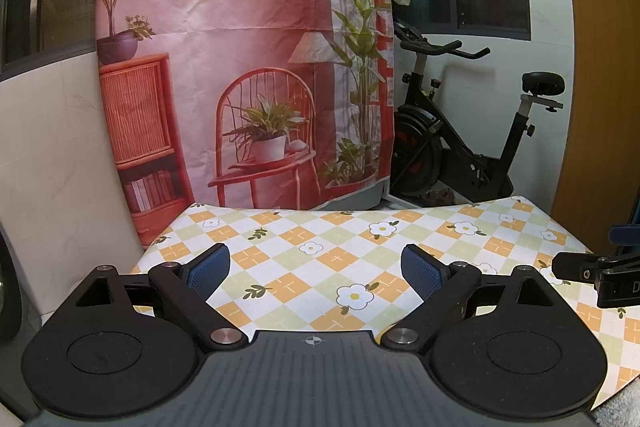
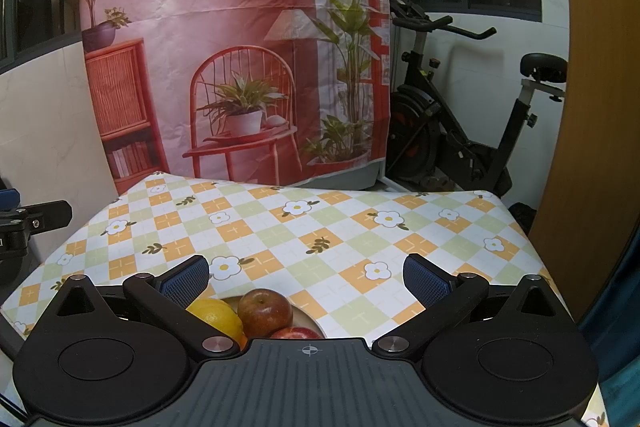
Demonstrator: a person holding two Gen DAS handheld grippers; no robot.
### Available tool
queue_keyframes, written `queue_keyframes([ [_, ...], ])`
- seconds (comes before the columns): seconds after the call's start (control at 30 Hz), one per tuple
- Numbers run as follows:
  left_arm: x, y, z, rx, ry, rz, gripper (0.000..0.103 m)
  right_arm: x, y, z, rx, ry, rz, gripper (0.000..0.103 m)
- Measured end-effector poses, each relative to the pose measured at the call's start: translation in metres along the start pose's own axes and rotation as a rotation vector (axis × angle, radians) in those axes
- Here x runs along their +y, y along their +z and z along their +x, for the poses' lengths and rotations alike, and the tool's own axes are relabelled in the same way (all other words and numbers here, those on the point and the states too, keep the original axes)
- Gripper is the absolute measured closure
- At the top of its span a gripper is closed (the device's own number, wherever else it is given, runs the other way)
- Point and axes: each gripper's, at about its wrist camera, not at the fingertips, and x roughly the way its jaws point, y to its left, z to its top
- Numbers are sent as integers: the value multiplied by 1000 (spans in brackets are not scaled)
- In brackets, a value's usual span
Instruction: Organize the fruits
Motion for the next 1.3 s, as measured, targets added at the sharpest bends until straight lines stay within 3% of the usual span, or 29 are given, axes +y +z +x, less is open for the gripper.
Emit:
queue_keyframes([
  [0.37,1,0,1,5,3,-1,4,0,0,0,1,0,1,0],
  [1.3,0,-1,0,7,2,-3,4,0,0,-1,0,0,2,0],
])
